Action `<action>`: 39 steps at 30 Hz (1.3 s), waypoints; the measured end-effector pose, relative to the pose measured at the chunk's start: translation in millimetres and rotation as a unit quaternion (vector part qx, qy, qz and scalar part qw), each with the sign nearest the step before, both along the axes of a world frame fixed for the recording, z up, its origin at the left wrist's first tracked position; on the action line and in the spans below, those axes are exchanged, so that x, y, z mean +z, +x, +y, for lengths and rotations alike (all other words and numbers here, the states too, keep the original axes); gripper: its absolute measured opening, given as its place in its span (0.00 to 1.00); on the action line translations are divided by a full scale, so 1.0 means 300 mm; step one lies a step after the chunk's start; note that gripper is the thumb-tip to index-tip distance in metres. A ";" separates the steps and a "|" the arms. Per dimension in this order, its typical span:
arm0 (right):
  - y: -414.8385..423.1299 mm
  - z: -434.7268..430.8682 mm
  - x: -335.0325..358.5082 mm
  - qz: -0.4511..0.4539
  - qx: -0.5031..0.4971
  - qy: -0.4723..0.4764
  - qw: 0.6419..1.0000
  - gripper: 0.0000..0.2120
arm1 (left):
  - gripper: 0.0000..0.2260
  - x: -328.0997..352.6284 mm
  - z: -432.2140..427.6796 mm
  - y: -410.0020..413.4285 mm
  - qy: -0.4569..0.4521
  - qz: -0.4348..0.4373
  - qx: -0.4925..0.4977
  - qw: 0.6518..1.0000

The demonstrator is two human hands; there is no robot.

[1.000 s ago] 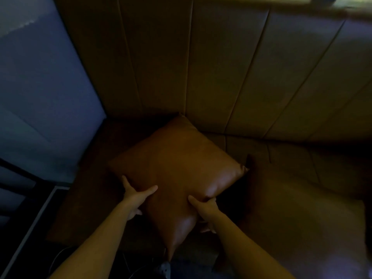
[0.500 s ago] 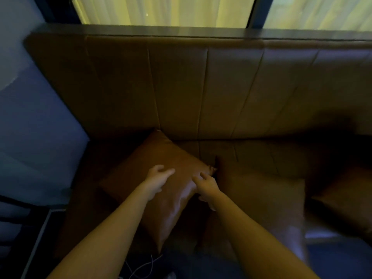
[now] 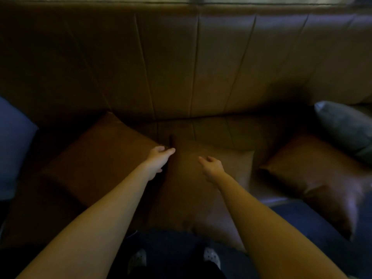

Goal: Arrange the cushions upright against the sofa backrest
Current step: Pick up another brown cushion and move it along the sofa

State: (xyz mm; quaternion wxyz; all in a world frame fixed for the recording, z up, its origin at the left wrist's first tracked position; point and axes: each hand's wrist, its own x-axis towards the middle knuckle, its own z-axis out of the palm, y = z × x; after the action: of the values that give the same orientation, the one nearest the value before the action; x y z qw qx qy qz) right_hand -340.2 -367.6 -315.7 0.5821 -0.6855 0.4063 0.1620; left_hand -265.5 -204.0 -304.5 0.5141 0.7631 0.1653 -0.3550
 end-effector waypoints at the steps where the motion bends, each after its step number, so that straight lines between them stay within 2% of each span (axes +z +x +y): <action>1: -0.024 -0.052 -0.018 0.012 0.008 -0.007 1.000 0.32 | 0.28 -0.016 -0.049 -0.019 -0.002 0.008 -0.001 1.000; 8: -0.180 -0.349 -0.216 0.056 -0.037 -0.001 0.998 0.36 | 0.37 -0.224 -0.210 -0.104 0.028 0.040 0.000 0.999; 9: -0.195 -0.368 -0.254 0.066 -0.040 -0.003 0.997 0.40 | 0.40 -0.256 -0.204 -0.114 0.037 0.043 0.002 0.998; 12: -0.217 -0.424 -0.386 0.110 -0.050 0.000 0.993 0.60 | 0.47 -0.340 -0.170 -0.122 0.068 0.063 0.010 0.996; 16: -0.208 -0.446 -0.382 0.114 -0.065 0.014 0.991 0.65 | 0.63 -0.408 -0.158 -0.085 0.103 0.067 0.001 0.992; 19: -0.197 -0.478 -0.431 0.125 -0.044 0.020 0.991 0.71 | 0.65 -0.442 -0.177 -0.055 0.110 0.063 -0.001 0.992; 22: -0.195 -0.496 -0.460 0.120 -0.049 -0.003 0.992 0.69 | 0.72 -0.463 -0.187 -0.043 0.139 0.048 -0.010 0.989; 25: -0.210 -0.495 -0.474 0.104 -0.060 -0.040 0.992 0.65 | 0.72 -0.478 -0.187 -0.045 0.154 0.033 -0.002 0.987; 32: -0.199 -0.505 -0.423 0.052 -0.103 -0.041 0.992 0.63 | 0.65 -0.426 -0.236 -0.038 0.178 -0.010 0.009 0.984; 36: -0.118 -0.564 -0.356 0.013 -0.109 -0.060 0.992 0.62 | 0.61 -0.384 -0.294 0.030 0.171 -0.041 0.014 0.984; 39: -0.003 -0.591 -0.333 -0.008 -0.115 -0.053 0.992 0.63 | 0.63 -0.359 -0.320 0.140 0.155 -0.064 0.015 0.986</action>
State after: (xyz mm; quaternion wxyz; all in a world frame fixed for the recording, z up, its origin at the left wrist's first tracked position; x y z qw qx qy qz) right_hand -341.1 -544.9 -415.6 0.5626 -0.6656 0.4859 0.0668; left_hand -223.5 -300.1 -412.1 0.4042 0.8522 0.1969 -0.2677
